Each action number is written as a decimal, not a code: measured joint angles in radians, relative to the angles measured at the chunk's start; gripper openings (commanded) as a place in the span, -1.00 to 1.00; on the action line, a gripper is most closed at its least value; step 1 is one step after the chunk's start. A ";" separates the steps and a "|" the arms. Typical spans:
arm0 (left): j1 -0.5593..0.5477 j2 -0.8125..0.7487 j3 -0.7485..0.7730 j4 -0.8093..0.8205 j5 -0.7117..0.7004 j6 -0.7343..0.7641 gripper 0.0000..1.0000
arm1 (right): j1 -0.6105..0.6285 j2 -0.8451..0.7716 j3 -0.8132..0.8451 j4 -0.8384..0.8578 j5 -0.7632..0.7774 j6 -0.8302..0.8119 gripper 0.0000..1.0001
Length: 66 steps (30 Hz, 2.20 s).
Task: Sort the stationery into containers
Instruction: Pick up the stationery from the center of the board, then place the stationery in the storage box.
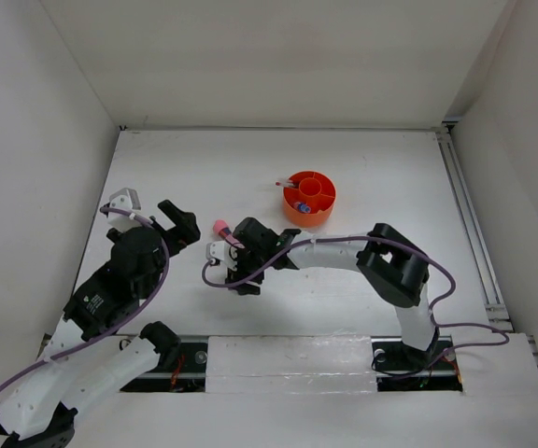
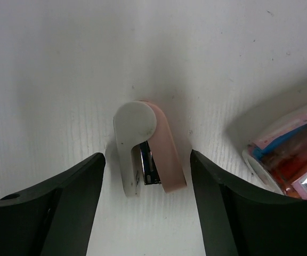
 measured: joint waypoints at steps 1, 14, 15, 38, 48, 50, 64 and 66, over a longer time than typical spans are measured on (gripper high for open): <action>0.000 0.000 0.000 0.000 0.000 0.000 0.98 | 0.000 0.001 0.000 0.000 0.003 0.002 0.40; 0.000 -0.003 -0.011 0.001 0.000 0.000 0.98 | 0.004 0.012 -0.001 0.028 0.056 0.014 -0.19; 0.000 -0.003 -0.011 0.001 0.000 0.000 0.98 | 0.006 0.012 -0.002 0.031 0.060 0.014 -0.27; 0.000 -0.008 -0.011 0.001 0.000 0.000 0.98 | 0.063 -0.164 -0.175 0.108 0.031 0.090 -1.00; 0.000 -0.011 -0.011 0.001 0.000 0.000 0.98 | -0.122 -0.536 -0.307 0.294 0.023 0.204 -1.00; 0.000 -0.011 -0.011 0.001 0.000 0.000 0.98 | -0.186 -0.589 -0.327 0.309 0.101 0.241 -1.00; 0.000 -0.011 -0.011 0.001 -0.001 0.000 0.98 | -0.455 -0.620 -0.153 0.097 0.854 0.394 -1.00; 0.000 -0.011 -0.011 0.001 -0.001 0.000 0.98 | -0.494 -0.583 -0.124 0.054 0.913 0.418 -1.00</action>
